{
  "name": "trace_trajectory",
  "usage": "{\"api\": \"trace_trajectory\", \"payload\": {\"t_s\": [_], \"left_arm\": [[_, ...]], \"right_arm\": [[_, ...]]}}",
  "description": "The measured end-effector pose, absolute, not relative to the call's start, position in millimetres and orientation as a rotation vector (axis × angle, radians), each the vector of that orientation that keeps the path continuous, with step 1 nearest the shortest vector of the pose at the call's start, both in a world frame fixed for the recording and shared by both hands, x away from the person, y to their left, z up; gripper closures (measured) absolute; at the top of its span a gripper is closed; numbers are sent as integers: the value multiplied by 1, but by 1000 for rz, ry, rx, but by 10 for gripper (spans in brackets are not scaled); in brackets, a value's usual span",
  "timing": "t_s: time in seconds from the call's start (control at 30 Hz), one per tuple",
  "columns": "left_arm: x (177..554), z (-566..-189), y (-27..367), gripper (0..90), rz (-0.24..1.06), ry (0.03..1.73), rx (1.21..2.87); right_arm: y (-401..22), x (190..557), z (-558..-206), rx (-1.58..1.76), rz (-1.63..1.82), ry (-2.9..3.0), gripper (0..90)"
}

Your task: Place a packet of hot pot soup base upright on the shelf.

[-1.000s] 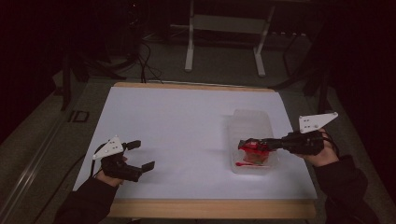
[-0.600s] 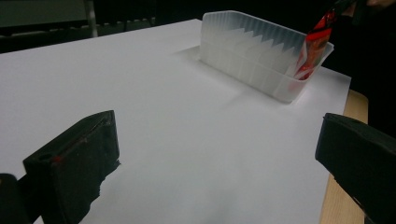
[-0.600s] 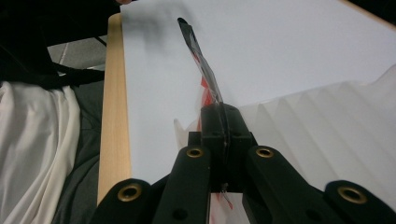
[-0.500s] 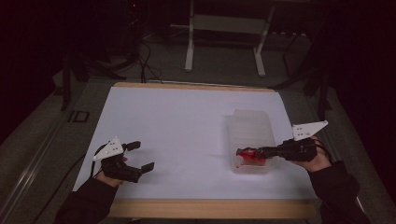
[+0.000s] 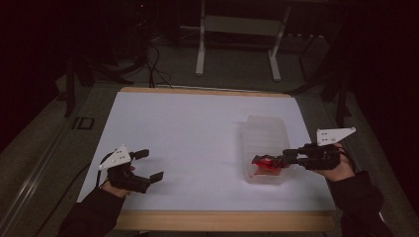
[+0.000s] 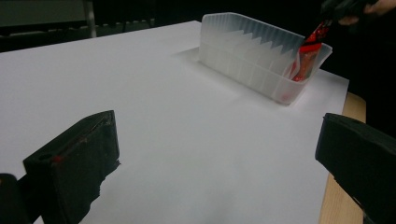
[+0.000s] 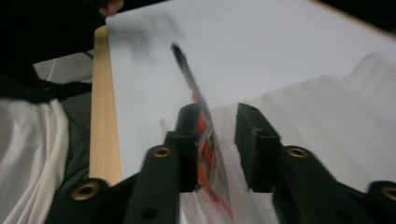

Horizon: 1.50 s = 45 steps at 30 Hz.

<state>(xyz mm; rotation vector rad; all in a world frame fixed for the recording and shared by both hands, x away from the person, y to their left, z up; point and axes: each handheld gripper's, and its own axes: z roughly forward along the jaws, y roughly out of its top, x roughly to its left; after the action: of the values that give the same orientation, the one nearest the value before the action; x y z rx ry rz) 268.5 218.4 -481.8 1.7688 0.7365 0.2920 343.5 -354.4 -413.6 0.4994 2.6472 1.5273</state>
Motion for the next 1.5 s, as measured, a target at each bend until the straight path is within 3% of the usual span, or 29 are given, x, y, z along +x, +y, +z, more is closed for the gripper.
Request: {"api": "trace_trajectory", "payload": {"t_s": [0.27,0.37,0.6,0.8,1.5], "left_arm": [[268,-483,218,0,301,738,1785],[268,-483,218,0,300,739,1785],[267,-483,218,0,300,737,1786],[265,-483,220,0,300,740,1783],[263,-482,222,0,304,737,1786]], "right_arm": [[-346,332,-387,464,1547,2578,556],[-339,324,-381,450,1546,2553,468],[-321,307,-376,474,1523,2519,171],[-307,292,-374,451,1528,2525,120],[-277,244,-409,514,1559,2530,130]]}}
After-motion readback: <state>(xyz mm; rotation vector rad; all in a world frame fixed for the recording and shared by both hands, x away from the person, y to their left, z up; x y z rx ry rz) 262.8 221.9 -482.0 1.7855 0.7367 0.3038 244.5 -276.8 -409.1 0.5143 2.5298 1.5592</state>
